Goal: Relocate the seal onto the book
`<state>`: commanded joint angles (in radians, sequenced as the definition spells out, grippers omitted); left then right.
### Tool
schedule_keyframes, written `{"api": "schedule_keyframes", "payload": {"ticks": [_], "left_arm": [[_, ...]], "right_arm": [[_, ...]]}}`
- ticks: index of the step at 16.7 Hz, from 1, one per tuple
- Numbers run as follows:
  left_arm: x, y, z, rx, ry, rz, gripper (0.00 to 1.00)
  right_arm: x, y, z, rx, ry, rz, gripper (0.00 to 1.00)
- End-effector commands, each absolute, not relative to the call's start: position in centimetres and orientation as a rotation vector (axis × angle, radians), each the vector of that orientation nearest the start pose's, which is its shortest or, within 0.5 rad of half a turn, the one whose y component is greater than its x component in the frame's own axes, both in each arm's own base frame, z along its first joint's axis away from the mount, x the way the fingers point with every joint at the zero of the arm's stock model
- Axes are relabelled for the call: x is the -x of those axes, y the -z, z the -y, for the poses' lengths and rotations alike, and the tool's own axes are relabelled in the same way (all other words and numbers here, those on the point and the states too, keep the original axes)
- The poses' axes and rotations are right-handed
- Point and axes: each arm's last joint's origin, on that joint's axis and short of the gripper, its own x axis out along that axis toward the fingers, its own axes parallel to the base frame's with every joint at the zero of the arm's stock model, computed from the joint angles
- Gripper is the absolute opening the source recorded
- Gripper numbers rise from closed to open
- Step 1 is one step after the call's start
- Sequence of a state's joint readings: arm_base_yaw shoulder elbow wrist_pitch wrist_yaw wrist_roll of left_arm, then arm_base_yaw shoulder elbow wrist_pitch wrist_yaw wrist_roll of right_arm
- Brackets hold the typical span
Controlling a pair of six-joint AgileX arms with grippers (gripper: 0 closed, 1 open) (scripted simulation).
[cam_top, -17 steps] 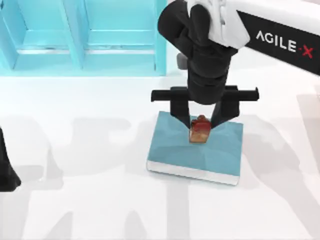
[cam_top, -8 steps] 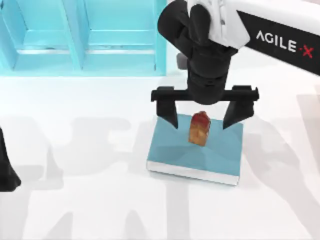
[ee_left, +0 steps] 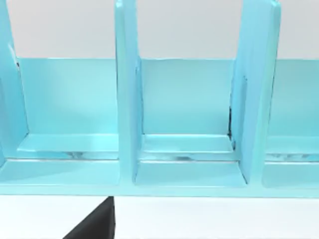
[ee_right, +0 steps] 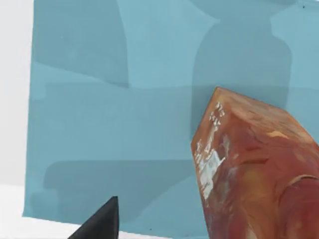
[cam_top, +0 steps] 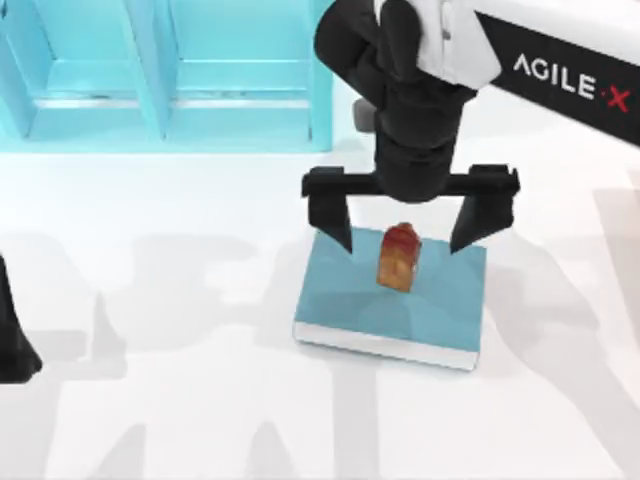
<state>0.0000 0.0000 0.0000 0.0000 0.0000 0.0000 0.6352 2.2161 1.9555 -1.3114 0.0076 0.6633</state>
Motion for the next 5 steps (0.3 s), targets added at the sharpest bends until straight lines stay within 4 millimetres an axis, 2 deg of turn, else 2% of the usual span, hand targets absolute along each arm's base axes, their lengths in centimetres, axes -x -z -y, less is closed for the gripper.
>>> {"api": "schedule_keyframes", "payload": {"ticks": [5], "left_arm": [[-10.6, -16.0, 0.1, 0.0, 0.0, 0.0, 1.0]], "right_arm": [[-34.8, -22.9, -26.3, -0.012, 0.017, -1.567, 1.0]]}}
